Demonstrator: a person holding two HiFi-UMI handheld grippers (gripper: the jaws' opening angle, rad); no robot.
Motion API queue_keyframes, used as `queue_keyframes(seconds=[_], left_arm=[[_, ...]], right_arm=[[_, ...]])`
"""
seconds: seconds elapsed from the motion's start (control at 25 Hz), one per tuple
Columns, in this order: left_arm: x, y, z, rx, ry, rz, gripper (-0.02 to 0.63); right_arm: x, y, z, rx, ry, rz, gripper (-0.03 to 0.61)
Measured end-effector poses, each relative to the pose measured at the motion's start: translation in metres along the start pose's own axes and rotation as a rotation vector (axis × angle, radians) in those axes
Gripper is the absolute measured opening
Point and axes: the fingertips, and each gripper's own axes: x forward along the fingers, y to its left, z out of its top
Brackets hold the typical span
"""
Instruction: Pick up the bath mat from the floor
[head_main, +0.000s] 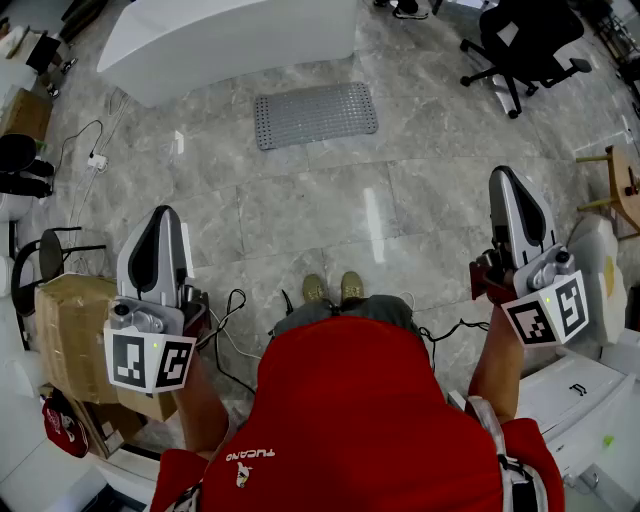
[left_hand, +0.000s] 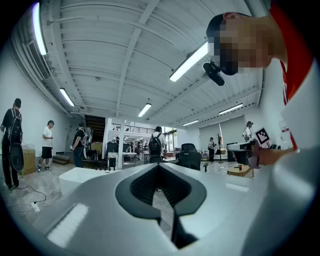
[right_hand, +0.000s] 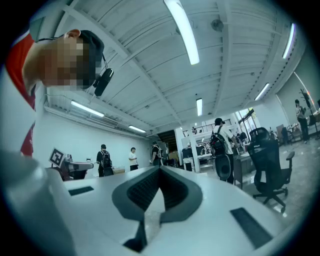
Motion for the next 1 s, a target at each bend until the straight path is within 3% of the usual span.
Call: queue_keyframes(seconds=[0.6, 1.0], left_arm=[[-0.003, 0.001, 0.0, -0.002, 0.012, 0.04, 0.005], [0.0, 0.008, 0.01, -0.017, -0.019, 0.113, 0.005]], right_arm=[[0.006, -0.004, -0.005, 0.03, 0.015, 0.046, 0.002], [-0.004, -0.037, 0.002, -0.003, -0.006, 0.016, 0.002]])
